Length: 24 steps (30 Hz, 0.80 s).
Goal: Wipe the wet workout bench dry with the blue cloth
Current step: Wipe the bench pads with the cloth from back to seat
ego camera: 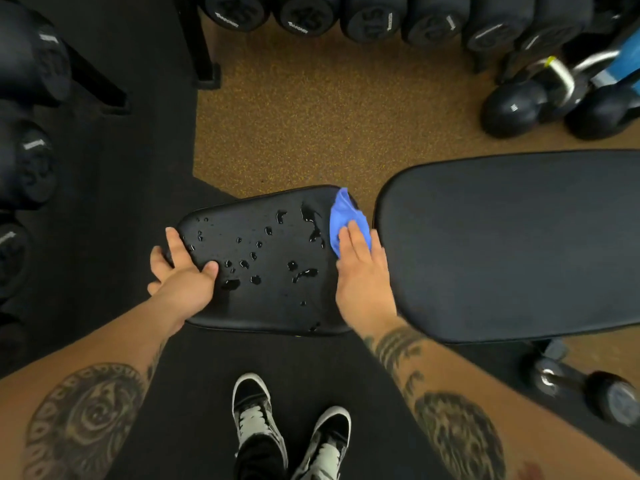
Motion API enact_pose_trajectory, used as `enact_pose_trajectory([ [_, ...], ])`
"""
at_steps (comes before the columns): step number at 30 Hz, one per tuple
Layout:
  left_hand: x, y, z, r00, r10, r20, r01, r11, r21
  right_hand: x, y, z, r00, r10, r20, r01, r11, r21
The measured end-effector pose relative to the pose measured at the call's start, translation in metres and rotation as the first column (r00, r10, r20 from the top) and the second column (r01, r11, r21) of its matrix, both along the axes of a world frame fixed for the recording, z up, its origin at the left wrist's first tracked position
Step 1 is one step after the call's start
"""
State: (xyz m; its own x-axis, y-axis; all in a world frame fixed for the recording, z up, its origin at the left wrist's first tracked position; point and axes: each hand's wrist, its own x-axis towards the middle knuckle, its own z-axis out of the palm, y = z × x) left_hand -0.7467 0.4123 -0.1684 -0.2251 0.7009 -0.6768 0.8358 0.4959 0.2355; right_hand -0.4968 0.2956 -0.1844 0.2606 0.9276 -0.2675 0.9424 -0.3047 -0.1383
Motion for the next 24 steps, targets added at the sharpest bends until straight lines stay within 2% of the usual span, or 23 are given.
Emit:
enact_pose_trajectory([
  [3,0.000,-0.001,0.001,1.000,0.007,-0.001,-0.007,1.000,0.001,-0.022,-0.046,0.010,0.998,0.022,-0.051,-0.022,1.000,0.005],
  [5,0.001,-0.001,0.002,1.000,0.005,0.016,-0.005,1.000,0.008,-0.021,-0.046,0.017,0.998,0.055,-0.044,-0.054,0.998,0.008],
  [10,-0.002,-0.001,0.002,1.000,0.004,0.031,-0.004,1.000,0.013,-0.002,0.036,0.017,0.991,-0.110,-0.076,0.110,0.994,-0.002],
  [16,-0.002,-0.001,-0.001,0.999,0.015,0.044,-0.017,1.000,0.024,-0.013,0.111,0.016,0.989,-0.137,-0.054,0.139,0.990,0.035],
  [18,-0.003,-0.001,-0.002,0.999,0.007,0.039,-0.008,1.000,0.023,-0.028,0.122,0.015,0.997,-0.049,-0.058,0.053,0.995,0.081],
  [21,-0.005,-0.001,-0.002,0.998,-0.005,0.057,0.004,1.000,0.026,-0.047,0.121,0.013,0.980,0.186,-0.072,-0.174,0.974,0.144],
  [24,-0.007,-0.002,-0.001,0.997,0.000,0.080,-0.001,1.000,0.023,-0.037,0.094,0.015,0.870,0.485,-0.092,-0.455,0.860,0.229],
])
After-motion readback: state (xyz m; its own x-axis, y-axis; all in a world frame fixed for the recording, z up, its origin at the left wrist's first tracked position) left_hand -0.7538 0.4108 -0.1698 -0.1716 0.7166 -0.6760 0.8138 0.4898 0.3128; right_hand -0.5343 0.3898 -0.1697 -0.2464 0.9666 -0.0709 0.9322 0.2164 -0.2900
